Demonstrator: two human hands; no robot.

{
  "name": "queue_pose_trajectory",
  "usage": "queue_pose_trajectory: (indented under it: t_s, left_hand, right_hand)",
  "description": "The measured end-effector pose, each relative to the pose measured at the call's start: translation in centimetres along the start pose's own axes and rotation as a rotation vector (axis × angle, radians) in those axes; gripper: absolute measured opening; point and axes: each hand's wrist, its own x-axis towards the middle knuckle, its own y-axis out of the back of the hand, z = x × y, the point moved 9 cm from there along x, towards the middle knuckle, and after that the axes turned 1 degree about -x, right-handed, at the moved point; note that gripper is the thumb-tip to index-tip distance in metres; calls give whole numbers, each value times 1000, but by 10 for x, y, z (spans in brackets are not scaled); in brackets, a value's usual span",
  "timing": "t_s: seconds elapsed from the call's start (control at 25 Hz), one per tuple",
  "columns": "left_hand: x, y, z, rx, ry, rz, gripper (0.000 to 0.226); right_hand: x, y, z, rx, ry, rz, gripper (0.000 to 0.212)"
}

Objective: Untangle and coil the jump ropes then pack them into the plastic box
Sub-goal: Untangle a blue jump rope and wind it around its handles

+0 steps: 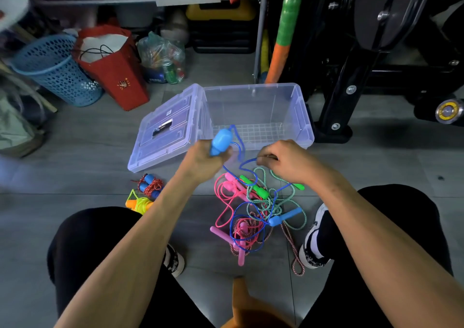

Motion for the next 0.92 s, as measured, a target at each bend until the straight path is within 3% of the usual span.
queue_pose_trajectory:
  t_s: [0.12,0.16,0.28,0.32,0.4,0.56,0.64,0.76,0.8,0.84,0.92]
  left_hand:
    - [-12,-31,22,-208,-105,-242,25]
    - [-11,-25,22,-300,-64,-195,25]
    - [-2,23,-4,-686,140,162,22]
    - [1,33,-10,-700,174,194,17]
    - [4,31,-5,-577,119,90,10]
    - [-16,-18,30,-386,-75,-273,16]
    - [-15,-10,30,-426,-33,-158,27]
    - [0,38,-7,-745,192,209,24]
    - [3,47,-13,-714,214,240,20]
    - [6,51,-13,-539,192,225,22]
    - [5,32,-3,-268,84,35,49]
  right_hand:
    - [-1,7,-18,202,54,88,18]
    - [0,12,-15,244,38,130,20]
    - [1,17,-1,263,-6,143,20]
    - [1,19,1,239,-4,142,19]
    - [0,20,-4,211,31,122,20]
    - [1,7,-28,223,102,77,21]
    - [2,4,-23,227,52,60,21]
    - [-1,9,-6,194,-34,27,18]
    - [-2,14,-3,170,-29,47,19]
    - [-4,18,-3,150,-7,72,20]
    - [-5,19,-13,160,60,74,22]
